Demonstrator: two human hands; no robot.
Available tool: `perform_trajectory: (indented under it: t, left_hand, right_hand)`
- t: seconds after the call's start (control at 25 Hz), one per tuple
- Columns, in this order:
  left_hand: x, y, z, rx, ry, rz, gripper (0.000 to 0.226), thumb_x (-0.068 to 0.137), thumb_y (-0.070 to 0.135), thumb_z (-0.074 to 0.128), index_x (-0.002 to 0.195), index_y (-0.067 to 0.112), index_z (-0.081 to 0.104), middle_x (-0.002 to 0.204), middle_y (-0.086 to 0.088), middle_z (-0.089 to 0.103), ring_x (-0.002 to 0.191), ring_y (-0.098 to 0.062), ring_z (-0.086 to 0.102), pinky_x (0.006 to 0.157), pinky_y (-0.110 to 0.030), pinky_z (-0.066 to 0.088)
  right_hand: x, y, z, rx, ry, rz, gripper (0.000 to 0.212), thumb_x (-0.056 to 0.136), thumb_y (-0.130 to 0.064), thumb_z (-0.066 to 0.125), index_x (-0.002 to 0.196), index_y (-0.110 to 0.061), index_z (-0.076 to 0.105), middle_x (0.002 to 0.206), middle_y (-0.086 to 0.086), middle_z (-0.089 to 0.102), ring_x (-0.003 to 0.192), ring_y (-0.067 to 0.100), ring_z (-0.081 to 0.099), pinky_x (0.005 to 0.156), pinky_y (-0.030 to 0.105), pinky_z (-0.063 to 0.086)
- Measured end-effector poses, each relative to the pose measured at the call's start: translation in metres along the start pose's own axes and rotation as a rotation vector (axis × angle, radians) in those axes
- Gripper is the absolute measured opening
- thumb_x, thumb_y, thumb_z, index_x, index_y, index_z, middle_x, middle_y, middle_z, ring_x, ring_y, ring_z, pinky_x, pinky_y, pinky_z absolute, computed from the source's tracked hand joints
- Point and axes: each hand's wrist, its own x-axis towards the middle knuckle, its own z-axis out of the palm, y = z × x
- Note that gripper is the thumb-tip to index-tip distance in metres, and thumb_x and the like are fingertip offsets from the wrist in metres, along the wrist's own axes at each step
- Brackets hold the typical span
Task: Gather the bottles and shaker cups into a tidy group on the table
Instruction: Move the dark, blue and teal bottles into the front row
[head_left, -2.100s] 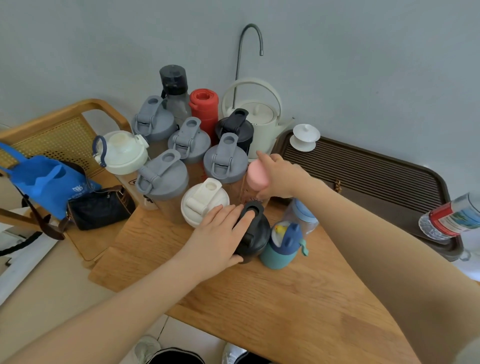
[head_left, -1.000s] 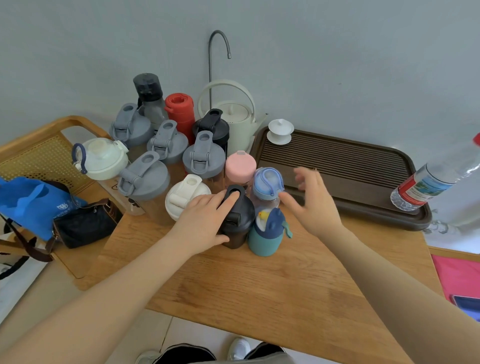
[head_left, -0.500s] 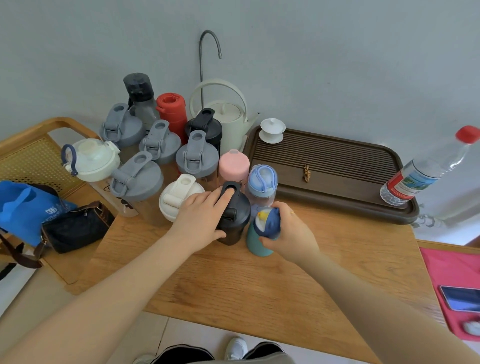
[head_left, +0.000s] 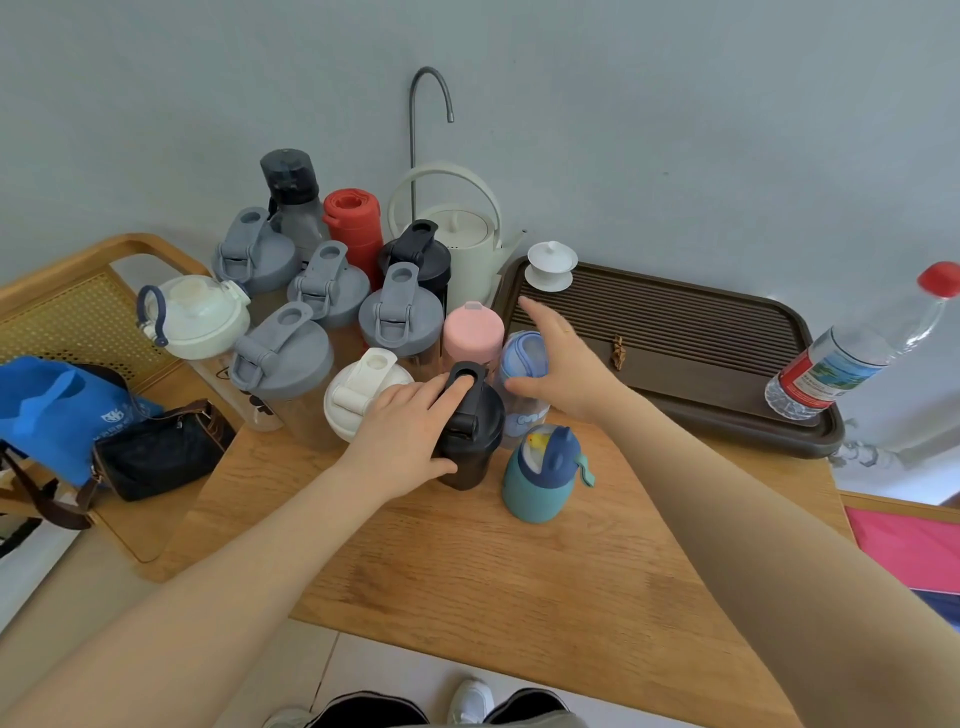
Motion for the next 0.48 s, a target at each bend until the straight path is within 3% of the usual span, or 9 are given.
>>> perform_trajectory:
  t: [0.12,0.2,0.48]
  left_hand:
    - [0.0,-0.002,-0.001,-0.008,-0.011,0.005,0.094,0.076,0.043,0.066,0.144,0.023,0.006,0.151,-0.005,0.024,0.134,-0.025,0.028,0.111,-0.037,0.019]
    - [0.0,-0.002,0.0,0.002,-0.016,0.006,0.094,0.076,0.044,0.066,0.144,0.023,0.005,0.151,-0.005,0.024,0.134,-0.025,0.028,0.111,-0.037,0.019]
    - [0.001,-0.004,-0.002,-0.001,-0.027,0.021,0.094,0.076,0.044,0.065,0.144,0.023,0.004,0.151,-0.005,0.024,0.134,-0.024,0.028,0.111,-0.036,0.019]
  right_hand:
    - [0.012,0.006,0.006,-0.226,-0.077,0.0,0.075,0.077,-0.021,0.068,0.14,-0.02,0.028,0.144,0.009,0.032,0.126,0.031,0.04,0.098,0.038,0.041]
    - [0.013,0.006,0.006,-0.343,-0.05,0.048,0.07,0.079,-0.025,0.065,0.139,-0.02,0.029,0.14,0.01,0.034,0.12,0.034,0.043,0.094,0.04,0.043]
    - [0.004,0.0,0.013,-0.4,0.043,0.111,0.082,0.08,-0.052,0.059,0.144,-0.019,0.019,0.146,0.012,0.03,0.129,0.035,0.035,0.102,0.045,0.038]
